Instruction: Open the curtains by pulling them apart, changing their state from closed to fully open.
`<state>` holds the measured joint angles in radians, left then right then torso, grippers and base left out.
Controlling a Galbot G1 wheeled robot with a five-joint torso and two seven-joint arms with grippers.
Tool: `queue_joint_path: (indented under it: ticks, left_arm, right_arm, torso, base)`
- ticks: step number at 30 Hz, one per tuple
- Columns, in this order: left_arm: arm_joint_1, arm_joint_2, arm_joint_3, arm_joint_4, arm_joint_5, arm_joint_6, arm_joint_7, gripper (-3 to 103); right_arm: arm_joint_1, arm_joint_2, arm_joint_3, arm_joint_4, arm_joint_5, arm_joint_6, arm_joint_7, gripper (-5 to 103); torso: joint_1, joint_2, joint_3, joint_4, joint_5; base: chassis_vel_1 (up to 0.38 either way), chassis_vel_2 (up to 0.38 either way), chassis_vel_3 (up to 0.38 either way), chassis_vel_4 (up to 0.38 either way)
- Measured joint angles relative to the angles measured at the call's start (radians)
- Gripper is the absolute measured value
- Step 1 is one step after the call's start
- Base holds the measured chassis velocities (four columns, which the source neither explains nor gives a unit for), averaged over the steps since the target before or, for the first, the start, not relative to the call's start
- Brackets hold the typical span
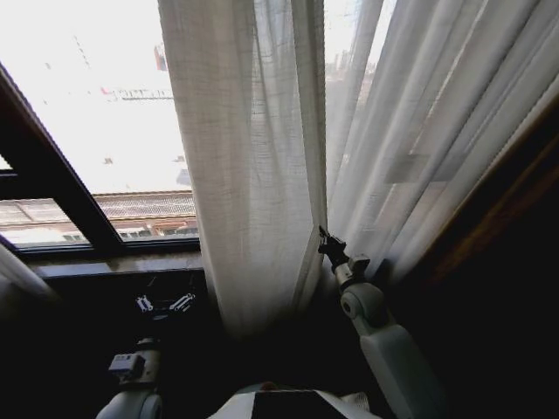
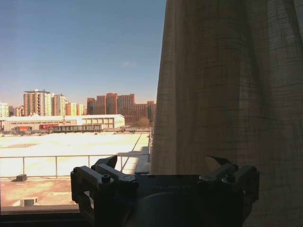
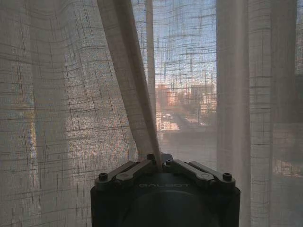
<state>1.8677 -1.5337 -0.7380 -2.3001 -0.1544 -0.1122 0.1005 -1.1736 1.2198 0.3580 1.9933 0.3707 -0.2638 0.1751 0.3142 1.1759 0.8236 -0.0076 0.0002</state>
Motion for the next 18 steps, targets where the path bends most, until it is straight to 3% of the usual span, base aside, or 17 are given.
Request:
queue_joint_path:
  ticks: [12,18]
  left_arm:
    - [-0.009,-0.001,0.001,0.001,-0.002,0.002,0.000,100]
    - [-0.011,-0.003,0.004,0.004,-0.002,0.002,0.000,100]
  right_arm:
    - [-0.020,-0.001,0.002,0.013,-0.005,0.019,0.000,0]
    - [-0.035,-0.002,0.012,0.011,-0.016,0.031,0.000,0]
  torso:
    - [0.000,0.000,0.000,-0.0001,-0.0001]
    - [0.000,0.000,0.000,0.0000,0.0007]
  base:
    - [-0.341,-0.348,0.337,0.353]
    - [-0.156,-0.201,0.143,0.199]
